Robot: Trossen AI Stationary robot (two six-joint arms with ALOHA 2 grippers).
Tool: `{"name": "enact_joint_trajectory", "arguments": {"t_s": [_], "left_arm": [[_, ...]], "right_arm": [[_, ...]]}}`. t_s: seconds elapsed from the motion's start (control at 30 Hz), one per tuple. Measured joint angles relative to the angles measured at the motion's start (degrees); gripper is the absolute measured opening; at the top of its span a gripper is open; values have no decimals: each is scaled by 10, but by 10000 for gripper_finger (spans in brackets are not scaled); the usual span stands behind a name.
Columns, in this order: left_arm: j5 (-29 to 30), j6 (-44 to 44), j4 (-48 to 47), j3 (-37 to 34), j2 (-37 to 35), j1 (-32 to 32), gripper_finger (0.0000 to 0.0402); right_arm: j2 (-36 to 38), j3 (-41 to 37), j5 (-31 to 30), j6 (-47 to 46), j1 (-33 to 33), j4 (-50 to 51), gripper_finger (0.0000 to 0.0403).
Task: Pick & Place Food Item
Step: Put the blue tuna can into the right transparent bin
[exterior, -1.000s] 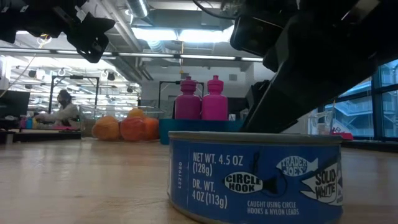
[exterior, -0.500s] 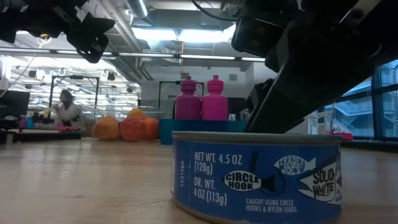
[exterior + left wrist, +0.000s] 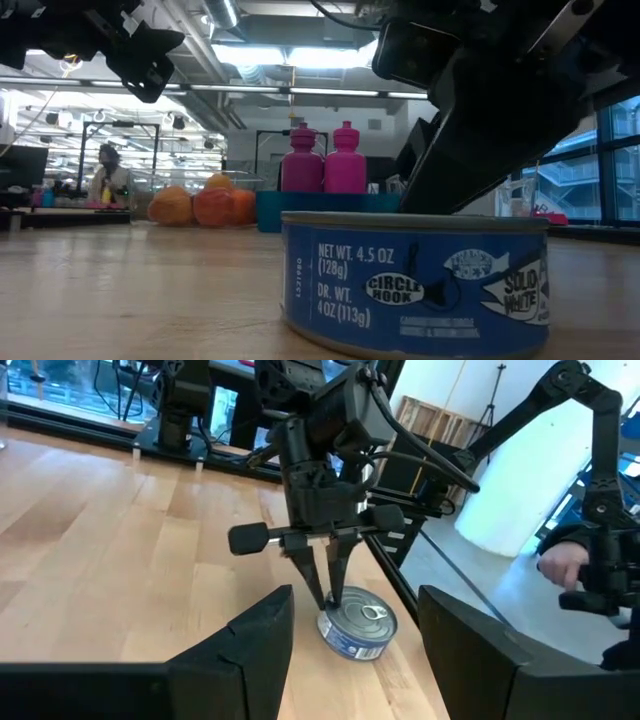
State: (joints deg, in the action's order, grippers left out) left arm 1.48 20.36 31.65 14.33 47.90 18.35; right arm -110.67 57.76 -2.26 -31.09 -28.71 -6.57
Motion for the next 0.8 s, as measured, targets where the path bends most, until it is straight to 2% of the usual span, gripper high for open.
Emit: {"name": "enact_joint_trajectory", "arguments": {"t_s": [0.13,0.2,0.8], "left_arm": [[0,0,0,0,0,0,205],[0,0,0,0,0,0,205],[0,0,-1,0,0,0,204]], "right_arm": [[0,0,0,0,0,-2,23],[0,0,0,0,0,-2,8],[9,-2,-10,9,5,10,1]]}}
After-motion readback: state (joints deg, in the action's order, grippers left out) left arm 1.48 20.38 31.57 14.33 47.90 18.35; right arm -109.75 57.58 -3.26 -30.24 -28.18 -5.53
